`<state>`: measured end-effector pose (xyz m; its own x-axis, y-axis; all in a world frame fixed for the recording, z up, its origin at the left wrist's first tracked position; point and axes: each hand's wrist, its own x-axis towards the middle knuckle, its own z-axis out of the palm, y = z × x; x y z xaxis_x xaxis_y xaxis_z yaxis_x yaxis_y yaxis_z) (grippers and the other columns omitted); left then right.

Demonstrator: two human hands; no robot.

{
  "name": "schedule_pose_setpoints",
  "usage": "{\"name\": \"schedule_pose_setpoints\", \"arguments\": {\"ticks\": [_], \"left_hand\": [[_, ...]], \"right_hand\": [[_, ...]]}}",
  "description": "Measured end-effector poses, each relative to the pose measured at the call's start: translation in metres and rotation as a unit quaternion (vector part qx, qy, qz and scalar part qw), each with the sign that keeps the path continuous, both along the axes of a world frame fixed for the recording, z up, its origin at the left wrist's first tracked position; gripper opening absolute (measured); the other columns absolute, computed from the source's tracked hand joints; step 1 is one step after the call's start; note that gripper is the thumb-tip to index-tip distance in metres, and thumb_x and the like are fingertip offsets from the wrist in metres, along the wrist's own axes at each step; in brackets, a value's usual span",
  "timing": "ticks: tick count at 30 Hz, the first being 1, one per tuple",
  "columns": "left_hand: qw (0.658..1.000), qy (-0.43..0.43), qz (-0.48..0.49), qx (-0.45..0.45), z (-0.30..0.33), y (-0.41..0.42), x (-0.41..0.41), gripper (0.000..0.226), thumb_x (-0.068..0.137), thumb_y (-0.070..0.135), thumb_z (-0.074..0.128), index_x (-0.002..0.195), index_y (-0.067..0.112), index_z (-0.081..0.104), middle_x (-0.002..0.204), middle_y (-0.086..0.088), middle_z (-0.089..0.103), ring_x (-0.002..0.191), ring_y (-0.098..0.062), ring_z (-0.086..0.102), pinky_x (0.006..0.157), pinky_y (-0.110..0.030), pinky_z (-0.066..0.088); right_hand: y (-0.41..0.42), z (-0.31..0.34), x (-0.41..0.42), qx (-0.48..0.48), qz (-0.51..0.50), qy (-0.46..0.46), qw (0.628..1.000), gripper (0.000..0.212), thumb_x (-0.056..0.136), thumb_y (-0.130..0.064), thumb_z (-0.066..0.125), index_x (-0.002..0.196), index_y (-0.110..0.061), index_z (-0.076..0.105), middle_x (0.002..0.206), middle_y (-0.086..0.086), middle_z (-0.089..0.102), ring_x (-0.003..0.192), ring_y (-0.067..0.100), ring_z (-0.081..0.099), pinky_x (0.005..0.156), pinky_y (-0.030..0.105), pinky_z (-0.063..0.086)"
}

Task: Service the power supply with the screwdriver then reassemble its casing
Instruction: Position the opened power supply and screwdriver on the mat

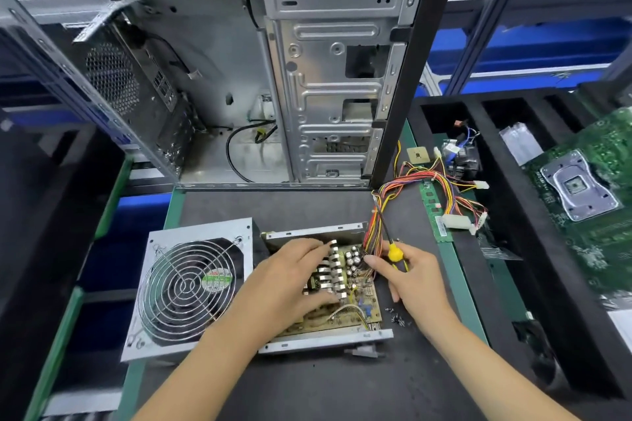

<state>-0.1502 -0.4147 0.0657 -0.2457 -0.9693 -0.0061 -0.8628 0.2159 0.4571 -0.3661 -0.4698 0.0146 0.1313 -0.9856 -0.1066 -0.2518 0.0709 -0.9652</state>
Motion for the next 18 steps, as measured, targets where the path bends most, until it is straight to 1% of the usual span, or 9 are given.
{"name": "schedule_pose_setpoints", "arguments": {"ticks": [2, 5, 8, 10, 12, 14, 15, 16, 18], "left_hand": [[1.000, -0.012, 0.005, -0.002, 0.0002, -0.0002, -0.0011, 0.078, 0.082, 0.054, 0.068, 0.145, 0.014, 0.044, 0.143, 0.002, 0.049, 0.134, -0.014, 0.043, 0.108, -0.024, 0.035], [1.000, -0.012, 0.012, -0.001, -0.0001, 0.0004, -0.0019, 0.076, 0.081, 0.051, 0.070, 0.143, 0.012, 0.047, 0.141, 0.000, 0.051, 0.133, -0.015, 0.045, 0.109, -0.019, 0.029], [1.000, -0.006, 0.014, 0.008, 0.0013, 0.0007, -0.0011, 0.073, 0.084, 0.048, 0.068, 0.143, 0.012, 0.046, 0.145, 0.000, 0.048, 0.136, -0.013, 0.041, 0.108, -0.011, 0.017], [1.000, -0.002, 0.006, 0.014, 0.0026, 0.0006, -0.0003, 0.072, 0.086, 0.046, 0.066, 0.145, 0.012, 0.043, 0.147, 0.000, 0.045, 0.139, -0.012, 0.037, 0.108, -0.009, 0.013], [1.000, 0.005, 0.003, 0.018, 0.0034, 0.0004, -0.0003, 0.071, 0.088, 0.045, 0.065, 0.146, 0.012, 0.042, 0.149, -0.001, 0.042, 0.140, -0.013, 0.035, 0.108, -0.008, 0.011], [1.000, 0.006, 0.004, 0.021, 0.0042, 0.0005, -0.0010, 0.070, 0.088, 0.043, 0.065, 0.145, 0.010, 0.043, 0.149, -0.002, 0.043, 0.140, -0.014, 0.035, 0.110, -0.012, 0.015], [1.000, 0.003, 0.002, 0.019, 0.0049, 0.0005, -0.0011, 0.068, 0.087, 0.040, 0.067, 0.143, 0.009, 0.045, 0.147, -0.004, 0.045, 0.139, -0.017, 0.038, 0.111, -0.016, 0.020], [1.000, -0.004, -0.003, 0.017, 0.0059, 0.0007, -0.0009, 0.065, 0.086, 0.037, 0.070, 0.140, 0.006, 0.050, 0.143, -0.008, 0.050, 0.136, -0.021, 0.043, 0.112, -0.023, 0.028], [0.999, -0.028, -0.016, 0.005, 0.0081, 0.0014, -0.0016, 0.060, 0.081, 0.031, 0.077, 0.130, 0.001, 0.059, 0.132, -0.014, 0.059, 0.126, -0.029, 0.055, 0.106, -0.038, 0.043]], "right_hand": [[-0.0006, -0.0019, 0.0012, 0.004, -0.001, -0.002, 1.000, 0.018, 0.077, -0.028, 0.076, 0.072, -0.014, 0.066, 0.037, -0.003, 0.041, 0.031, 0.014, 0.034, 0.041, 0.018, 0.033], [-0.0027, -0.0038, 0.0007, 0.009, 0.003, 0.004, 1.000, 0.022, 0.076, -0.033, 0.076, 0.076, -0.012, 0.067, 0.037, -0.001, 0.041, 0.032, 0.015, 0.035, 0.043, 0.017, 0.035], [-0.0031, -0.0039, -0.0013, 0.015, 0.012, 0.011, 1.000, 0.022, 0.076, -0.037, 0.075, 0.079, -0.016, 0.068, 0.037, -0.002, 0.042, 0.032, 0.014, 0.035, 0.044, 0.017, 0.035], [-0.0030, -0.0032, -0.0018, 0.021, 0.011, 0.011, 1.000, 0.029, 0.073, -0.041, 0.075, 0.081, -0.015, 0.068, 0.038, -0.001, 0.042, 0.032, 0.014, 0.034, 0.044, 0.017, 0.035], [-0.0033, -0.0032, -0.0006, 0.026, -0.001, 0.008, 1.000, 0.030, 0.071, -0.042, 0.075, 0.080, -0.015, 0.069, 0.039, -0.002, 0.042, 0.033, 0.014, 0.033, 0.043, 0.019, 0.034], [-0.0030, -0.0035, 0.0013, 0.029, -0.010, 0.004, 1.000, 0.027, 0.070, -0.041, 0.076, 0.081, -0.017, 0.069, 0.040, -0.005, 0.044, 0.033, 0.013, 0.033, 0.042, 0.019, 0.034], [-0.0026, -0.0034, 0.0020, 0.030, -0.014, 0.002, 0.999, 0.026, 0.070, -0.040, 0.077, 0.081, -0.018, 0.069, 0.040, -0.006, 0.045, 0.032, 0.013, 0.033, 0.041, 0.018, 0.034], [-0.0024, -0.0033, 0.0023, 0.032, -0.016, 0.002, 0.999, 0.025, 0.071, -0.039, 0.077, 0.082, -0.018, 0.070, 0.040, -0.007, 0.045, 0.032, 0.012, 0.033, 0.041, 0.018, 0.035], [-0.0026, -0.0033, 0.0020, 0.038, -0.018, 0.002, 0.999, 0.022, 0.071, -0.037, 0.078, 0.080, -0.019, 0.070, 0.038, -0.006, 0.045, 0.031, 0.011, 0.033, 0.042, 0.018, 0.037]]}}
